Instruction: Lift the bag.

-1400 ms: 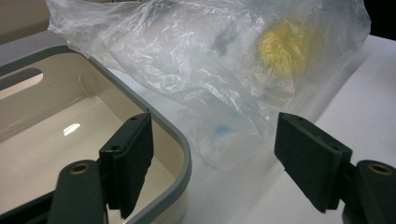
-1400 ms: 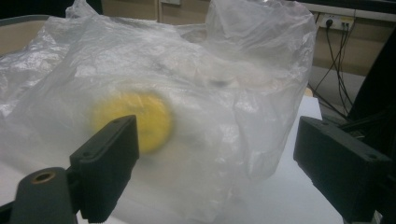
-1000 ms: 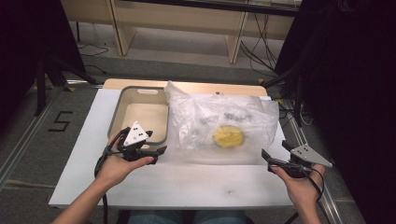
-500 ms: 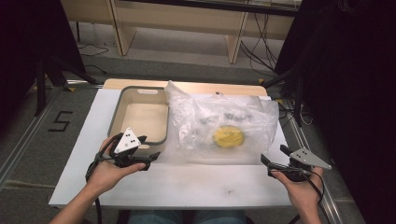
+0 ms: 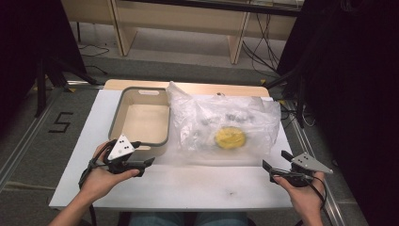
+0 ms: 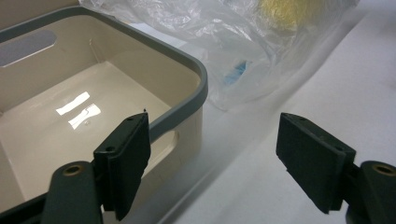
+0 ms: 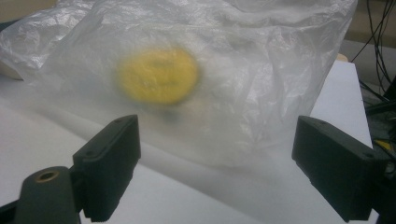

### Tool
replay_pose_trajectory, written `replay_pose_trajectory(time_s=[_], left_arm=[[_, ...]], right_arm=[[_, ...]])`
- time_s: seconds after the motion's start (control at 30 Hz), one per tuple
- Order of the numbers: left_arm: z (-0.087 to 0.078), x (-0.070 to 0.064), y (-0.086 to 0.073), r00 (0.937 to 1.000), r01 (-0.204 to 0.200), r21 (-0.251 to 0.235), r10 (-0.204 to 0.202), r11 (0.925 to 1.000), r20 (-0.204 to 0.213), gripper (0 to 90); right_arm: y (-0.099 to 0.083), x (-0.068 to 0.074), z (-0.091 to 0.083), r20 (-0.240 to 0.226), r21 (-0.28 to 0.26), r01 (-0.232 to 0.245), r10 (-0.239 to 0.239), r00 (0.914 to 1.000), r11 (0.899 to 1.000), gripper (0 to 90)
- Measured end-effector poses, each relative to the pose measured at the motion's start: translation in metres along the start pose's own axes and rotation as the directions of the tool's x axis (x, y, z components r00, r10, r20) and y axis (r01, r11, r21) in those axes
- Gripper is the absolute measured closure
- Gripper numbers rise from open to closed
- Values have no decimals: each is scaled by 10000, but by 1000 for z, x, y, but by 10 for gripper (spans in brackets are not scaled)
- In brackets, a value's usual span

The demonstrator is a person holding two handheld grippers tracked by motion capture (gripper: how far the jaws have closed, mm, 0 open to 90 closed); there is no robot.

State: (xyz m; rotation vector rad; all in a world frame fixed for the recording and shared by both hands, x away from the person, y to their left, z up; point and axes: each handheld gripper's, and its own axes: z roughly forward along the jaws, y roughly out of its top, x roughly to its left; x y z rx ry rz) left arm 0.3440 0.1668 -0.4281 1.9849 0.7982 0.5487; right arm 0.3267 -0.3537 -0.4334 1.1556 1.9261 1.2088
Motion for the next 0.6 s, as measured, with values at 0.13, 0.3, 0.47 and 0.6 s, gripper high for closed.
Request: replay_pose_trajectory(time_s=[0.13, 0.3, 0.47, 0.6], left_arm=[[1, -1, -5, 10000, 29, 84, -29, 10000, 29, 258], [4, -4, -8, 9999, -72, 170, 71, 9998, 87, 255], [5, -7, -7, 9998, -140, 159, 138, 9998, 127, 254], [6, -7, -7, 9997, -177, 175, 174, 9997, 164, 254]], right_arm=[[-2, -1, 0, 19, -18, -24, 24, 10000, 10000, 165], [-5, -2, -1, 48, 44, -140, 140, 9999, 9999, 165], [-5, -1, -1, 65, -19, -137, 137, 9999, 9999, 165], [-5, -1, -1, 31, -44, -122, 122, 9999, 9999, 165]])
